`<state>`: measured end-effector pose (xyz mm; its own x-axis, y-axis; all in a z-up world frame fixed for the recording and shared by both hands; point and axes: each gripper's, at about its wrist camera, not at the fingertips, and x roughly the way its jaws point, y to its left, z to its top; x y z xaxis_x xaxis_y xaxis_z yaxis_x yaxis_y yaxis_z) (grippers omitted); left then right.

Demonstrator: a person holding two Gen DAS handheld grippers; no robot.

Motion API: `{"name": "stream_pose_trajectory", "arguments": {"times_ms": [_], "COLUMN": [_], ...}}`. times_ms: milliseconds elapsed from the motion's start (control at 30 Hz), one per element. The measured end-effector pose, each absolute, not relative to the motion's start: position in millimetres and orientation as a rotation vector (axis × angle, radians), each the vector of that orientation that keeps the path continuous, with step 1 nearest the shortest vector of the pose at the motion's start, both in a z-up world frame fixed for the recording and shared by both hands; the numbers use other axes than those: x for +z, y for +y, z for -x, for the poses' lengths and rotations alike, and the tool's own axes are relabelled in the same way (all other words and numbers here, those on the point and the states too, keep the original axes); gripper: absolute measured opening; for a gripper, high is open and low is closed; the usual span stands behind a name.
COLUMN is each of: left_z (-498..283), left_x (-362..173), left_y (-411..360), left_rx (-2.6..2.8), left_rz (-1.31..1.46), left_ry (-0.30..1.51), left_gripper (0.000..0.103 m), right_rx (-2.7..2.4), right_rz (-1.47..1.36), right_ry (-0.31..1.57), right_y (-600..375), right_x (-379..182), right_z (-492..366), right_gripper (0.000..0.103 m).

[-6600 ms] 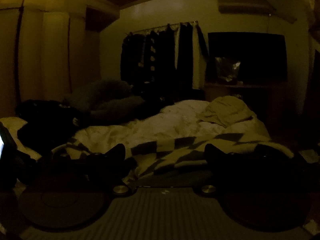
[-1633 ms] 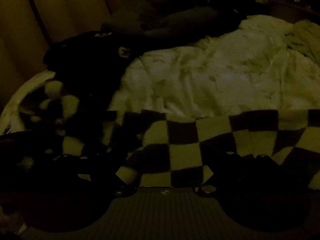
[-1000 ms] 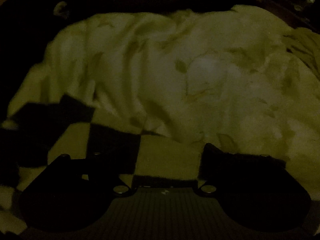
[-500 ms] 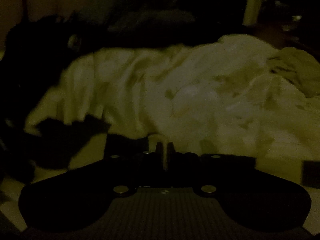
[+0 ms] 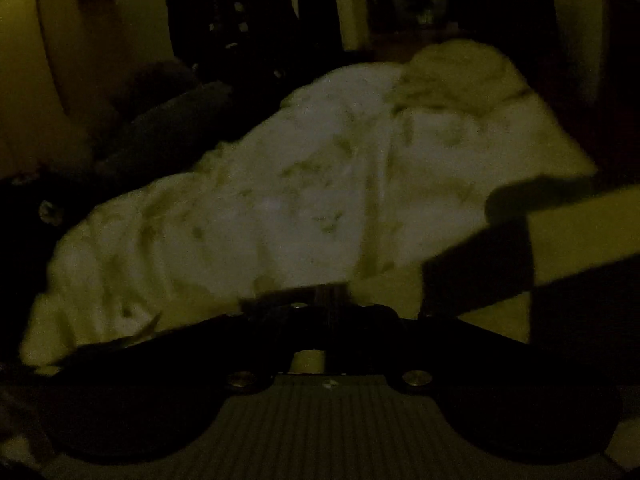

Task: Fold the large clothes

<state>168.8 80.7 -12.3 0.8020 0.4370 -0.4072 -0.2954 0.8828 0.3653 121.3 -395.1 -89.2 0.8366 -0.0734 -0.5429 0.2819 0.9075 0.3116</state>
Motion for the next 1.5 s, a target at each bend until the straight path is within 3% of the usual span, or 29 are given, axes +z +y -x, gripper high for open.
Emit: {"name": "stream_pose_trajectory", "arguments": {"times_ms": [33, 100, 300, 567, 733, 767, 800, 867, 967, 1000, 1200, 1367, 1400, 1433, 1500], "left_z": [-161.8, -145.0, -118.2, -156.1, -159.1, -159.2, -161.5, -162.7, -151.4, -144.6, -119.1, -154.6, -167.4, -181.1, -201.6], "left_x": [-10.1, -1.8, 5.5, -71.9, -106.7, -106.8, -105.8, -99.6, -74.0, -60.2, 13.6, 6.8, -3.9, -16.0, -42.0], "left_y": [77.2, 72.7, 42.1, 19.2, 3.3, 2.3, 1.9, 5.7, 13.4, 19.3, 37.7, 38.3, 40.2, 41.5, 43.4], "left_rx": [0.383, 0.303, -0.03, -0.18, -0.156, -0.163, -0.179, -0.179, -0.163, -0.163, -0.089, 0.028, 0.064, 0.087, 0.118], "left_rz": [-0.319, -0.316, -0.284, -0.422, -0.668, -0.67, -0.655, -0.615, -0.513, -0.454, -0.284, -0.306, -0.313, -0.321, -0.335], "left_ry": [0.469, 0.439, 0.511, 0.79, 0.736, 0.738, 0.752, 0.768, 0.729, 0.701, 0.443, 0.443, 0.479, 0.53, 0.631], "left_gripper": [0.103, 0.103, 0.103, 0.103, 0.103, 0.091, 0.063, 0.048, 0.038, 0.03, 0.033, 0.042, 0.05, 0.051, 0.071], "right_rx": [-0.149, -0.087, 0.055, 0.155, 0.149, 0.145, 0.145, 0.148, 0.148, 0.148, 0.14, 0.142, 0.141, 0.141, 0.14], "right_rz": [-0.381, -0.327, -0.302, -0.413, -0.428, -0.432, -0.443, -0.47, -0.478, -0.482, -0.503, -0.5, -0.499, -0.498, -0.498], "right_ry": [0.537, 0.533, 0.547, 0.613, 0.645, 0.652, 0.661, 0.675, 0.674, 0.671, 0.663, 0.669, 0.67, 0.671, 0.673], "right_y": [-391.0, -378.5, -350.9, -341.0, -340.2, -340.9, -342.2, -344.3, -346.6, -347.8, -352.1, -352.5, -352.8, -352.9, -353.2], "right_x": [-85.6, -79.6, -65.4, -49.5, -56.2, -59.0, -62.4, -67.4, -69.1, -69.0, -72.1, -71.6, -71.3, -71.2, -71.3], "right_z": [-118.0, -114.7, -104.6, -77.8, -65.6, -66.3, -67.5, -68.0, -66.7, -66.3, -66.1, -65.8, -65.5, -65.5, -65.6], "right_gripper": [0.038, 0.071, 0.072, 0.084, 0.085, 0.085, 0.085, 0.085, 0.085, 0.085, 0.085, 0.085, 0.085, 0.085, 0.085]}}
